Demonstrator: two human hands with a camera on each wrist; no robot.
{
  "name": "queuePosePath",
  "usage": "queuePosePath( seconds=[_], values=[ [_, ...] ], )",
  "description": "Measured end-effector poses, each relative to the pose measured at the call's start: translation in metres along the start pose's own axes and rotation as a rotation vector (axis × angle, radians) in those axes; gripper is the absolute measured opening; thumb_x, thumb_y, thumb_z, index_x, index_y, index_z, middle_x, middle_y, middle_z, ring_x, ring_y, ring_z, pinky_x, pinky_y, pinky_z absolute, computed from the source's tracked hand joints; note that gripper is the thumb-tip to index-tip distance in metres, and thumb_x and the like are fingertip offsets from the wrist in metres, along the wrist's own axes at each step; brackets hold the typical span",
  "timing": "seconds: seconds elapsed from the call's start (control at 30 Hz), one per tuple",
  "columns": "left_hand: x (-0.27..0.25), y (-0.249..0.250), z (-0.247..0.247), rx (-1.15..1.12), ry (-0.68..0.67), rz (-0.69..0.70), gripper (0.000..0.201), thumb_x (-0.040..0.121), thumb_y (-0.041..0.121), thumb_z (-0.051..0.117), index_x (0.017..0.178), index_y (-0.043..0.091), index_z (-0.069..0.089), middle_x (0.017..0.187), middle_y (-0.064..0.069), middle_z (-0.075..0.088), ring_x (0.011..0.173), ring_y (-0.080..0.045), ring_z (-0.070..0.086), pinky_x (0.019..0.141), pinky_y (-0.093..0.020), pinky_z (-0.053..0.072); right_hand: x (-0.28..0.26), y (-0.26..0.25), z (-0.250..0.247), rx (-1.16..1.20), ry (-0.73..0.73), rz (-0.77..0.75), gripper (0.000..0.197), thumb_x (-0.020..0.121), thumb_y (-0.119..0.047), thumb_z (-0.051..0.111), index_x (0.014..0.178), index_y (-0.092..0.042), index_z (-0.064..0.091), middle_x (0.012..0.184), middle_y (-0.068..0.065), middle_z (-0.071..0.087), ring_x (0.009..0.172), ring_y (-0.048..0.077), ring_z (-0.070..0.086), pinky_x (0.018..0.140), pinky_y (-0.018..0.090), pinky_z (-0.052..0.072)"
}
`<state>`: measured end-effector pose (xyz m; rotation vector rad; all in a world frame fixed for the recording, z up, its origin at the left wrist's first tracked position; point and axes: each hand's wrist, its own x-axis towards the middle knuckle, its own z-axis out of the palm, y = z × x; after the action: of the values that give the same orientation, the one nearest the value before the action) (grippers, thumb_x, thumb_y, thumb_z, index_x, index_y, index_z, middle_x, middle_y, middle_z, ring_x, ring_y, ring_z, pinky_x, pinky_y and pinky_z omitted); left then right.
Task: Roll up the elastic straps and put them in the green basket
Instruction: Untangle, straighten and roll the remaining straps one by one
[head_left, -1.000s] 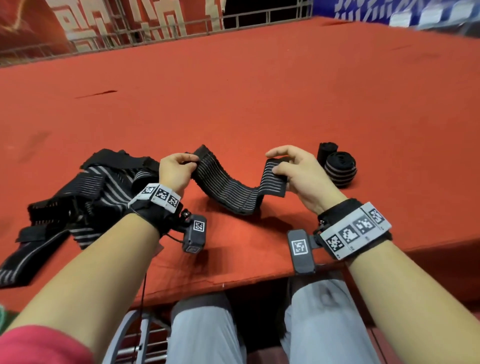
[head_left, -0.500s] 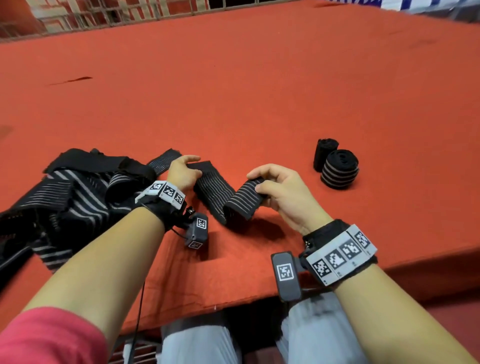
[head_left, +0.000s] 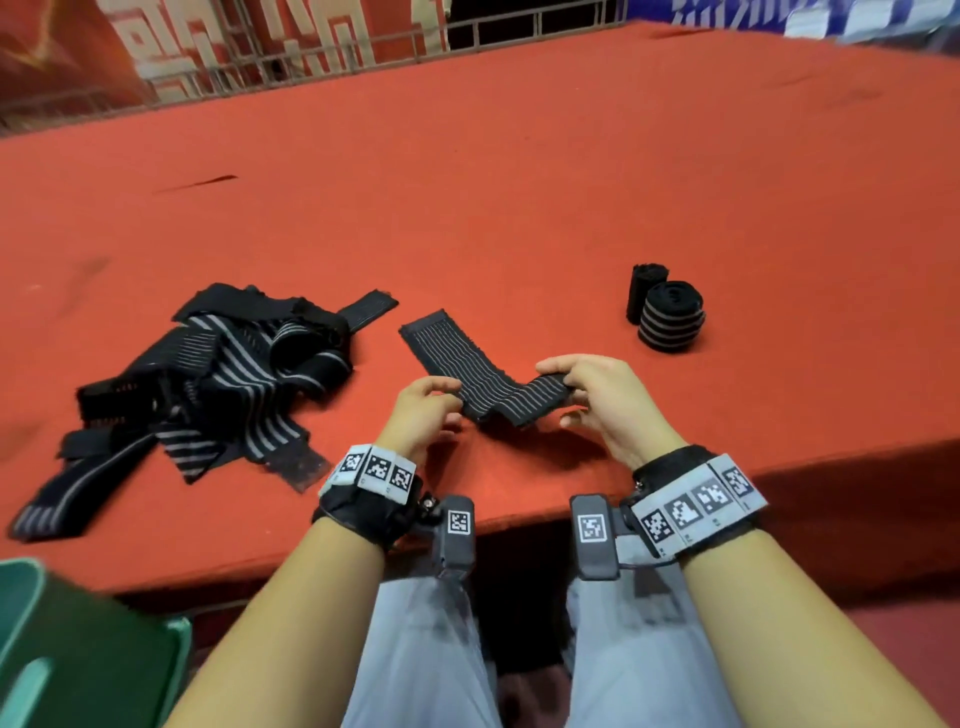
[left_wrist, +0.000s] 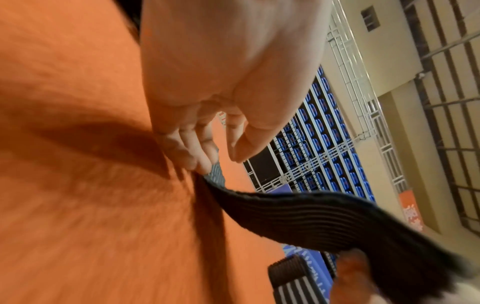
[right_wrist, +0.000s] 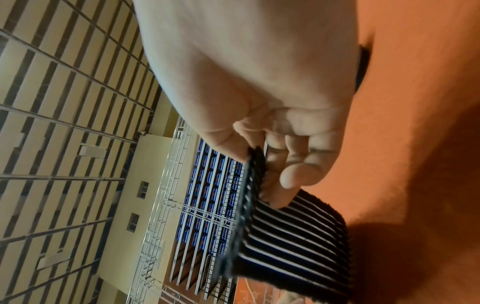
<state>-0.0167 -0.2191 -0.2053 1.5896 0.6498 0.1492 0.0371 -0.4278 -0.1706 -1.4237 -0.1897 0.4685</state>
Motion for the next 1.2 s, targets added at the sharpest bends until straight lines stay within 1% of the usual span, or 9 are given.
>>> queuePosePath(
  seconds=[0.1, 0.37, 0.47, 0.6, 0.7, 0.77, 0.9, 1.0, 1.2],
  values=[
    [-0.03, -0.014, 0.014, -0.052, -0.03, -0.029, 0.018, 0.098, 0.005, 0.049, 0.11, 0.017, 0.054, 0.075, -0.008, 0.065, 0.055, -0.019, 0.06, 0.04, -0.021, 0.041, -0.016, 0.01, -0.008, -0.016, -0.043, 0.039, 0.052, 0.078, 0.015, 0.032, 0.095, -0.011, 0.074, 0.101, 0.014, 0.067, 0.078, 0.028, 0.063, 0.045, 0.022, 0.047],
    [-0.092, -0.038, 0.037, -0.211, -0.102, -0.022, 0.012, 0.104, 0.023, 0.047, 0.114, 0.024, 0.053, 0.082, -0.008, 0.073, 0.057, -0.02, 0.067, 0.044, -0.024, 0.046, -0.048, 0.042, -0.021, -0.255, -0.146, -0.077, 0.039, 0.088, 0.016, 0.053, 0.111, -0.011, 0.069, 0.093, 0.006, 0.072, 0.069, 0.011, 0.07, 0.051, 0.018, 0.05],
    [-0.105, -0.046, 0.043, -0.205, -0.11, -0.015, 0.009, 0.1, 0.019, 0.054, 0.107, 0.018, 0.061, 0.089, -0.008, 0.069, 0.058, -0.019, 0.066, 0.043, -0.023, 0.046, -0.053, 0.051, -0.019, -0.344, -0.167, -0.12, 0.024, 0.088, 0.008, 0.062, 0.106, -0.007, 0.07, 0.082, 0.008, 0.069, 0.066, 0.011, 0.067, 0.055, 0.024, 0.051],
    [-0.113, -0.056, 0.042, -0.168, -0.013, 0.016, 0.01, 0.097, 0.01, 0.058, 0.092, 0.014, 0.065, 0.078, -0.004, 0.065, 0.048, -0.014, 0.057, 0.041, -0.023, 0.045, -0.06, 0.059, -0.019, -0.468, -0.189, -0.176, 0.016, 0.086, 0.001, 0.068, 0.096, -0.01, 0.073, 0.077, 0.009, 0.071, 0.065, 0.006, 0.064, 0.055, 0.023, 0.05],
    [-0.117, -0.062, 0.038, -0.118, 0.04, 0.04, 0.012, 0.097, 0.012, 0.058, 0.089, 0.015, 0.066, 0.075, -0.002, 0.062, 0.046, -0.013, 0.054, 0.041, -0.023, 0.045, -0.063, 0.067, -0.018, -0.55, -0.213, -0.222, 0.014, 0.084, -0.004, 0.072, 0.094, -0.014, 0.076, 0.071, -0.005, 0.068, 0.063, 0.002, 0.059, 0.059, 0.021, 0.049],
    [-0.121, -0.064, 0.034, -0.093, 0.05, 0.045, 0.01, 0.096, 0.015, 0.06, 0.09, 0.015, 0.067, 0.073, -0.002, 0.062, 0.046, -0.012, 0.055, 0.042, -0.023, 0.044, -0.061, 0.073, -0.018, -0.61, -0.206, -0.266, 0.013, 0.083, -0.01, 0.076, 0.092, -0.019, 0.078, 0.075, -0.011, 0.065, 0.065, 0.002, 0.058, 0.064, 0.02, 0.046],
    [-0.127, -0.068, 0.029, -0.096, -0.001, 0.032, 0.005, 0.094, 0.016, 0.063, 0.092, 0.014, 0.067, 0.067, -0.003, 0.06, 0.047, -0.014, 0.053, 0.043, -0.024, 0.04, -0.059, 0.082, -0.015, -0.633, -0.212, -0.301, 0.014, 0.084, -0.016, 0.077, 0.089, -0.028, 0.076, 0.092, 0.0, 0.063, 0.07, 0.003, 0.058, 0.07, 0.018, 0.042],
    [-0.127, -0.071, 0.029, -0.103, -0.004, 0.017, 0.007, 0.097, 0.013, 0.058, 0.1, 0.011, 0.065, 0.068, -0.004, 0.06, 0.047, -0.012, 0.053, 0.042, -0.022, 0.04, -0.063, 0.084, -0.012, -0.657, -0.23, -0.338, 0.013, 0.084, -0.014, 0.077, 0.093, -0.023, 0.077, 0.09, -0.005, 0.061, 0.067, -0.004, 0.056, 0.07, 0.009, 0.04],
    [-0.127, -0.071, 0.025, -0.076, 0.012, 0.039, 0.012, 0.101, 0.017, 0.053, 0.1, 0.012, 0.064, 0.074, -0.005, 0.062, 0.049, -0.011, 0.055, 0.042, -0.022, 0.041, -0.063, 0.084, -0.009, -0.7, -0.255, -0.371, 0.01, 0.086, -0.018, 0.076, 0.093, -0.025, 0.077, 0.09, -0.008, 0.062, 0.07, -0.002, 0.054, 0.072, 0.01, 0.04]
  ],
)
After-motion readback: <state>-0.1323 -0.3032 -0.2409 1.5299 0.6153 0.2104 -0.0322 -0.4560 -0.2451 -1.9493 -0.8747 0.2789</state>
